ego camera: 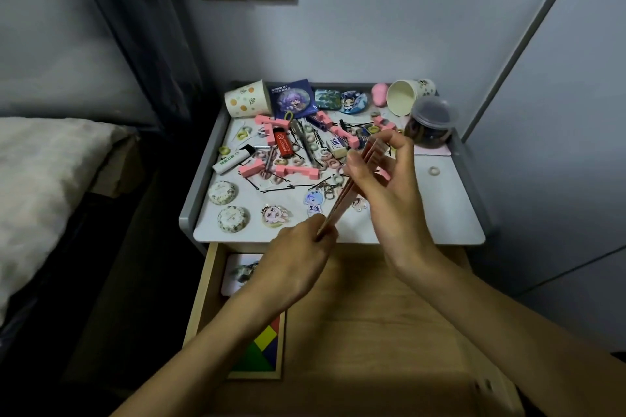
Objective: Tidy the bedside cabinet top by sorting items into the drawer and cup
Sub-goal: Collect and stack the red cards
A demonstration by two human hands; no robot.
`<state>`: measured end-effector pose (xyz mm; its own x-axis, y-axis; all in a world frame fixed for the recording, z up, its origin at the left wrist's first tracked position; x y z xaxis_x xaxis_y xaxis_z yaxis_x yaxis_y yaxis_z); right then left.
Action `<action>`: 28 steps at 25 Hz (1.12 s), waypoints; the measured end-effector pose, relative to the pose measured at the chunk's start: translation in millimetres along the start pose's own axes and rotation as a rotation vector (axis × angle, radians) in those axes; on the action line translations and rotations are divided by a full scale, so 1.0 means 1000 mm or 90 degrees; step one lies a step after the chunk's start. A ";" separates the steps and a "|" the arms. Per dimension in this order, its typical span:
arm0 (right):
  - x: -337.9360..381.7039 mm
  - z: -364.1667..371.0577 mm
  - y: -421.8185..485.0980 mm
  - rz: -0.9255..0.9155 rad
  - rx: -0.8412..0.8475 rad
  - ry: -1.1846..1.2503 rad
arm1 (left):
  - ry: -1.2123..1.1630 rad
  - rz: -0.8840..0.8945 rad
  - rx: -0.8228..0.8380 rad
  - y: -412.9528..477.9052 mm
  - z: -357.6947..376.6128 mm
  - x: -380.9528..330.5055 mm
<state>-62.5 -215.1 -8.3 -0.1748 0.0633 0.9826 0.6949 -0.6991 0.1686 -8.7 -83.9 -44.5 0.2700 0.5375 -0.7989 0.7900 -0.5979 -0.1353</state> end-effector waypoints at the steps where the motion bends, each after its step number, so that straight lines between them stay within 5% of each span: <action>1: 0.002 0.001 -0.002 -0.013 -0.008 0.008 | 0.026 0.017 -0.026 0.000 -0.001 -0.001; 13: 0.000 0.007 -0.024 -0.078 0.000 -0.003 | 0.147 0.108 -0.157 0.002 -0.006 -0.002; 28: -0.005 0.006 -0.025 -0.084 0.004 0.010 | 0.172 0.139 -0.123 0.002 -0.007 -0.002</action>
<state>-74.7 -193.4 -16.5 -0.2763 0.1433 0.9503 0.6692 -0.6810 0.2973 -3.4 -82.0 -39.5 0.5570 0.5628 -0.6107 0.7806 -0.6059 0.1536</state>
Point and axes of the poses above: each hand's wrist, its own y-axis towards the middle knuckle, its own z-axis out of the palm, x = y × z, the point moved 2 cm from there along y, towards the middle knuckle, and after that the axes turned 7 degrees about -x, right-handed, at the moved point
